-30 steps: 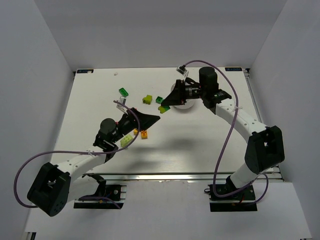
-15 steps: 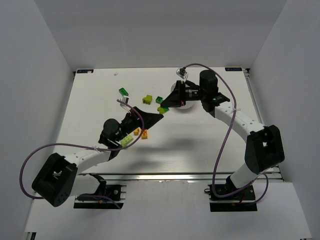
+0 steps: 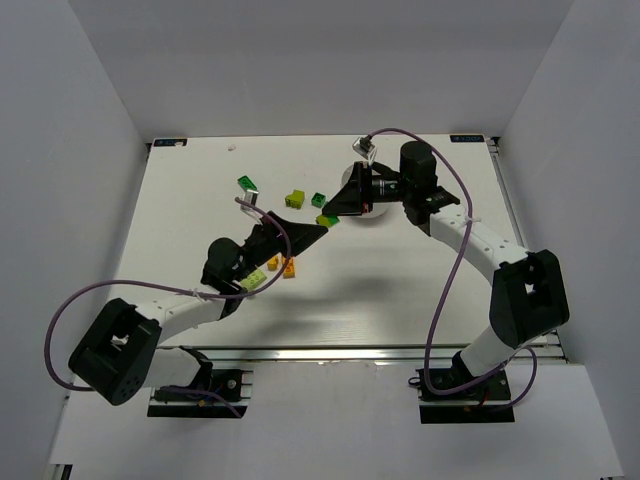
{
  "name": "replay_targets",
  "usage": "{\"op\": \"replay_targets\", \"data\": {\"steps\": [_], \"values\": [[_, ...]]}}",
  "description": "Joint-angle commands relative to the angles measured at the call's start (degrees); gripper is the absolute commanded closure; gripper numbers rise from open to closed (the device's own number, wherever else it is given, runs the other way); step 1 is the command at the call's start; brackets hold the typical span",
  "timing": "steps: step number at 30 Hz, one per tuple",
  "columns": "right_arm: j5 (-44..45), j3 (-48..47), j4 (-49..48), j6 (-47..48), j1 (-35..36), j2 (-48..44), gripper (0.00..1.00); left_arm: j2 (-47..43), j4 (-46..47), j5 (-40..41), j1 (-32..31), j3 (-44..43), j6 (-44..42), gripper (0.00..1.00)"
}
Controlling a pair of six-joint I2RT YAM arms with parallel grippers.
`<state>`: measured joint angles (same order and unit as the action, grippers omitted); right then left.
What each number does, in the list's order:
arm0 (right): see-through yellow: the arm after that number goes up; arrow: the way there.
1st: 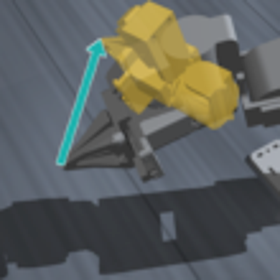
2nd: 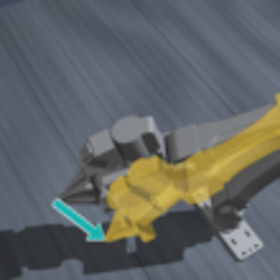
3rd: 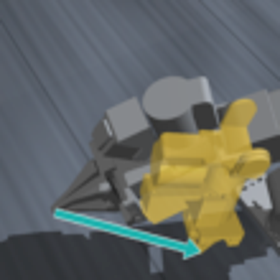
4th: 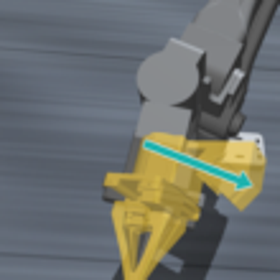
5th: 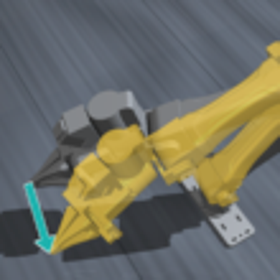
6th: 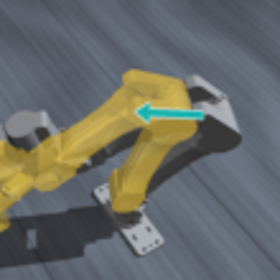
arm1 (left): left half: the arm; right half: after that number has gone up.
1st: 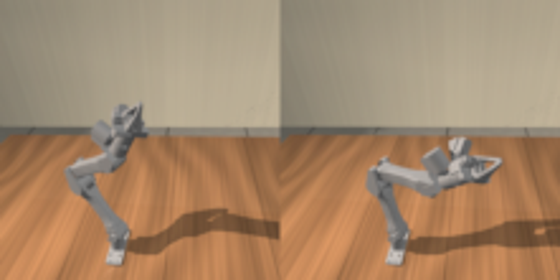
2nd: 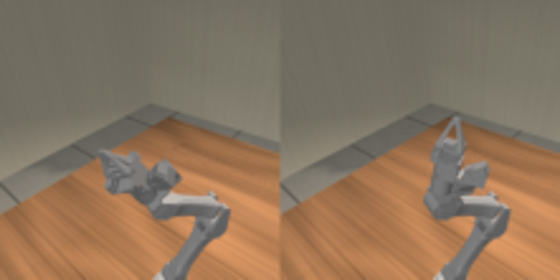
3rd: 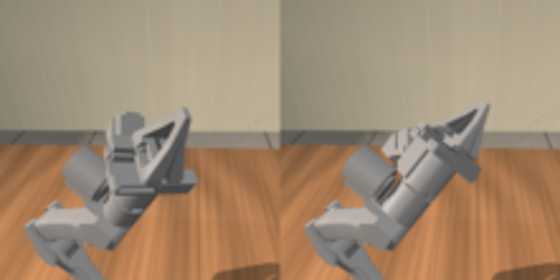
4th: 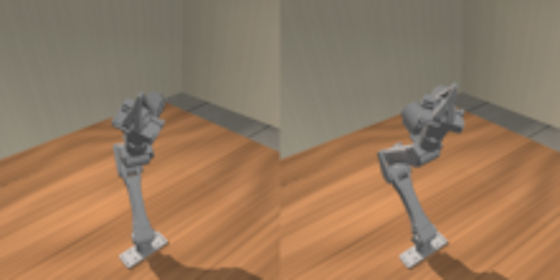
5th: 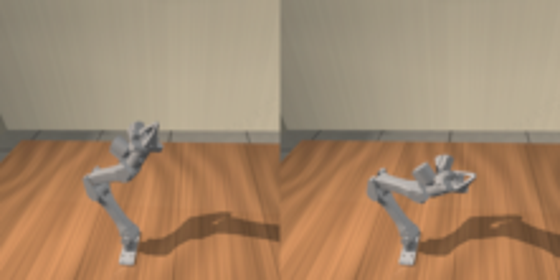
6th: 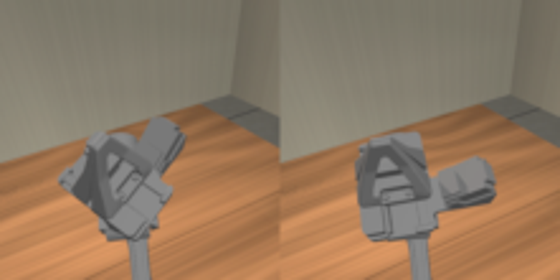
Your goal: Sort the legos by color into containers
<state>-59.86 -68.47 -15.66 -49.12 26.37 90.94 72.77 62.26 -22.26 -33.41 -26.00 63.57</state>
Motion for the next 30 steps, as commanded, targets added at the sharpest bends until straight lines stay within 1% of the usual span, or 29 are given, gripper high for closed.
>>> {"op": "replay_targets", "data": {"steps": [1,2,3,12,16,17,19,20,23,24,25,28,30], "values": [[-1.4,-0.09,-2.36,0.34,0.0,-1.2,1.0,0.61,4.01,-1.38,-0.34,-1.77,1.11,0.35],[-1.49,-0.09,-2.36,0.43,0.0,-1.29,1.0,0.96,4.36,-1.56,-0.34,-1.77,1.2,0.37],[-1.58,0.09,-2.36,0.43,0.0,-1.29,1.0,1.66,4.97,-1.82,-0.34,-1.95,1.29,0.42],[-2.02,1.23,-2.36,0.7,0.0,-2.08,1.0,3.69,7.17,-2.26,-0.34,-2.57,2.52,0.44],[-2.02,1.58,-2.36,0.87,0.0,-2.34,1.0,4.39,8.4,-2.7,-0.34,-2.65,2.7,0.56],[-2.11,1.67,-2.27,1.05,0.0,-2.26,1.0,4.57,8.75,-2.96,-0.34,-2.74,2.87,0.6],[-2.46,1.76,-2.18,1.31,0.0,-2.25,1.0,4.92,9.81,-3.23,-0.43,-2.57,3.31,0.64],[-2.63,1.67,-1.92,1.92,0.0,-2.34,1.0,5.1,10.07,-3.49,-0.34,-2.65,3.4,0.69],[-2.99,1.06,-0.26,3.59,0.0,-2.43,1.0,5.27,10.69,-3.67,-0.34,-2.48,3.58,0.79],[-3.16,0.79,0.36,5.16,0.0,-2.43,1.0,5.1,10.43,-3.67,-0.34,-2.39,3.32,0.88],[-3.16,0.1,0.89,6.05,-0.18,-2.52,1.0,5.01,10.25,-3.49,-0.34,-2.3,3.14,0.92],[-2.72,-0.96,3.18,9.03,-1.31,-2.6,1.0,3.52,8.67,-2.79,-0.34,-1.34,1.91,1.0],[-2.72,-1.67,3.97,10.18,-2.81,-2.43,1.0,1.77,6.22,-1.91,-0.34,-0.46,0.25,1.0]]}}
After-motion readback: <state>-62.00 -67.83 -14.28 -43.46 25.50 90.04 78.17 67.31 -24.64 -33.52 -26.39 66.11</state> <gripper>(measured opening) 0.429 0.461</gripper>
